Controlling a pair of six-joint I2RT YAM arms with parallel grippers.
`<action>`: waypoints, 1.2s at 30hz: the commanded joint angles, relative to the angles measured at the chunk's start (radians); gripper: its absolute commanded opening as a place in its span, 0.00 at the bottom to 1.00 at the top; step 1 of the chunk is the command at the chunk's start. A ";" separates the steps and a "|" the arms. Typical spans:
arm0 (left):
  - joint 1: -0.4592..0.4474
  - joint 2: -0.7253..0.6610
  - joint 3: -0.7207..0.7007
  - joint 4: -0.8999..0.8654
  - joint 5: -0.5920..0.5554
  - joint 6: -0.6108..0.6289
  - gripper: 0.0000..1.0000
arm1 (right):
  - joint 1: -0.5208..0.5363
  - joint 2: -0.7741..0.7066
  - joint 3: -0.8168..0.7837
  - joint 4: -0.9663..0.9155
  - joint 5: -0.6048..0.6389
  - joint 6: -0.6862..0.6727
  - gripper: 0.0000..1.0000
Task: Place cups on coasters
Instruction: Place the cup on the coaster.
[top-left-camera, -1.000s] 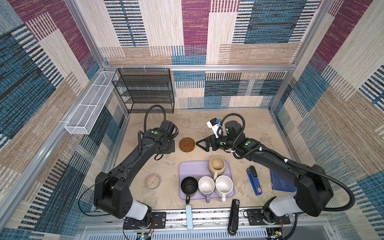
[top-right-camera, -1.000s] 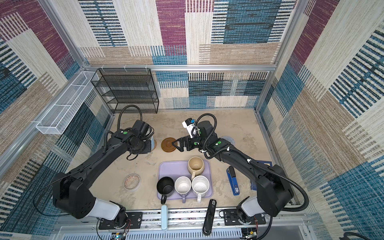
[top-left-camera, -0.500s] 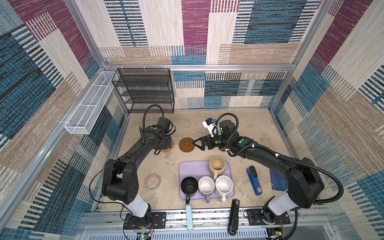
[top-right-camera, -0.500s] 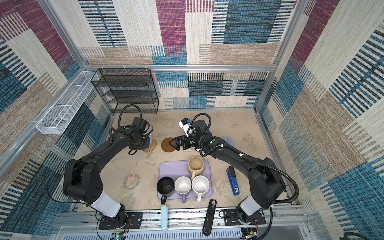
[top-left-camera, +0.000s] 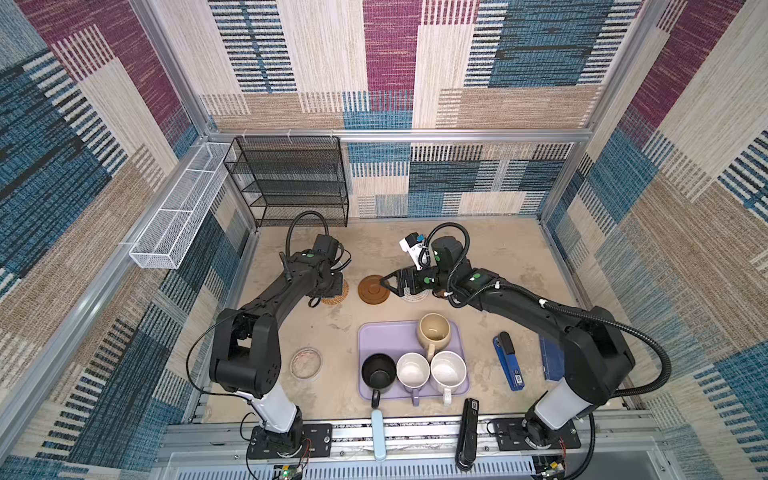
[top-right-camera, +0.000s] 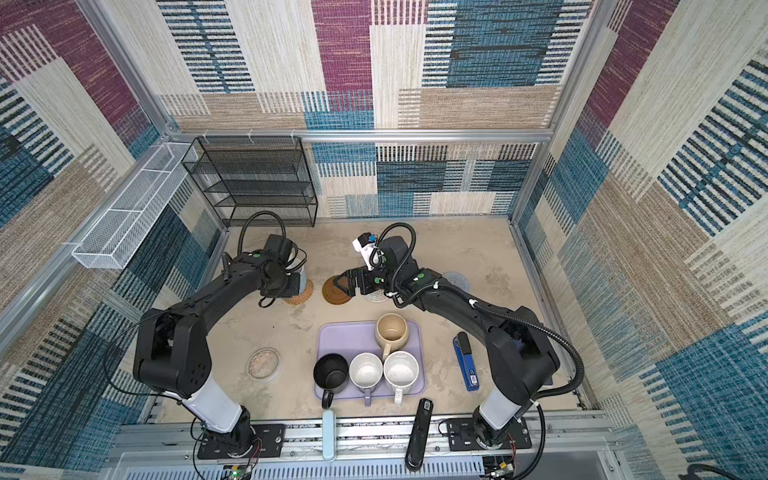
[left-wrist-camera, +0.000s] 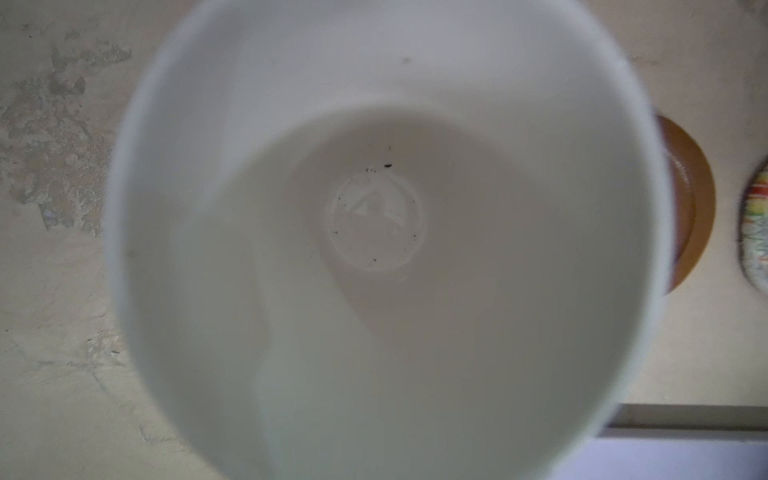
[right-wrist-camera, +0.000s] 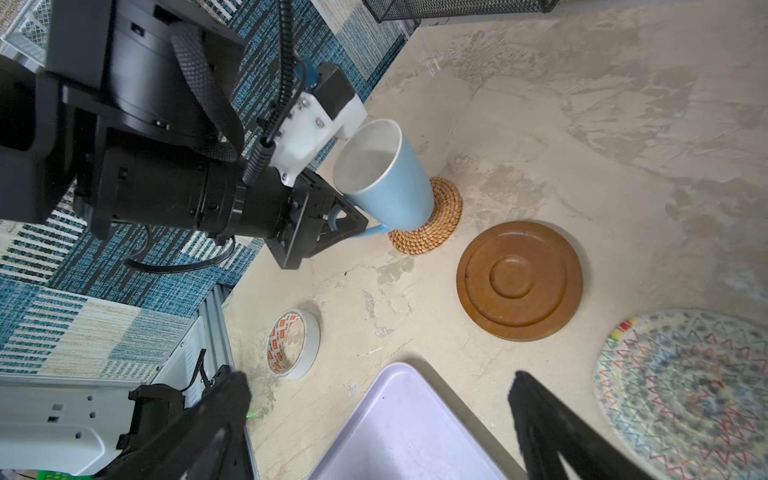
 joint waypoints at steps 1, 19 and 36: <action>0.001 -0.004 -0.002 0.043 -0.013 0.012 0.00 | 0.002 0.015 0.008 0.017 0.001 0.010 1.00; 0.008 0.013 -0.049 0.066 -0.007 -0.014 0.00 | 0.012 0.040 0.020 0.004 0.013 0.011 1.00; 0.010 0.023 -0.057 0.079 -0.012 -0.023 0.23 | 0.016 0.050 0.012 -0.005 0.016 0.003 1.00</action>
